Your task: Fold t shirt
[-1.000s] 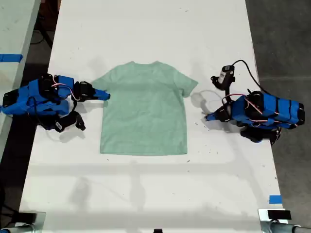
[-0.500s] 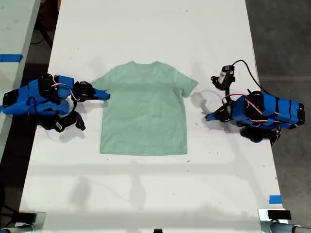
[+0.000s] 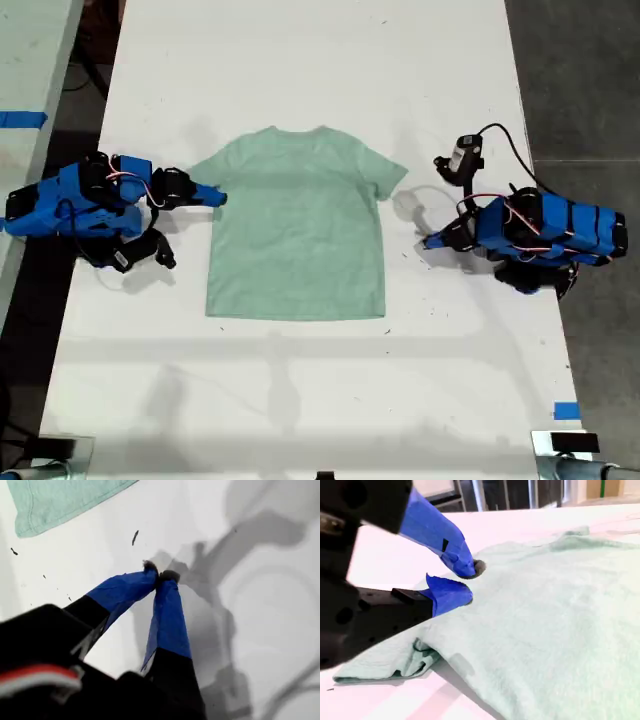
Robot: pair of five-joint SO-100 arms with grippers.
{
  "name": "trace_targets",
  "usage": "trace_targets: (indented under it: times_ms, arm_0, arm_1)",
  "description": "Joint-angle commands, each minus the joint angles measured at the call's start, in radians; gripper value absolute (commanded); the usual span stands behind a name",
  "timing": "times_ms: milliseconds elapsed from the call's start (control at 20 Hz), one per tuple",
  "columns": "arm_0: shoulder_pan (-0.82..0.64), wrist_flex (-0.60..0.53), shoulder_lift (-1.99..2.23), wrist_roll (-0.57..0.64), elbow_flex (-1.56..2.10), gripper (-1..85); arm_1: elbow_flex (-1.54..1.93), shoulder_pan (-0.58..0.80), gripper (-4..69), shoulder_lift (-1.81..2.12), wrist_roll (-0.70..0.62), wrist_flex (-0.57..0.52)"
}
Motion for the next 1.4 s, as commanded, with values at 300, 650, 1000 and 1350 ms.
trace_targets:
  times_ms: [300,650,1000,1350]
  arm_0:
    - [0.012,0.002,0.008,0.000,0.035,4.3]
    - [0.012,0.002,0.008,0.000,0.035,4.3]
    - [0.012,0.002,0.008,0.000,0.035,4.3]
    - [0.003,-0.014,0.009,-0.052,0.035,5.5]
  arm_1:
    - [0.043,0.002,2.9,0.008,-0.018,-0.029]
    - [0.043,0.002,2.9,0.008,-0.018,-0.029]
    - [0.060,0.086,2.5,0.008,0.189,-0.077]
    - [0.014,0.057,1.5,0.009,0.549,-0.083]
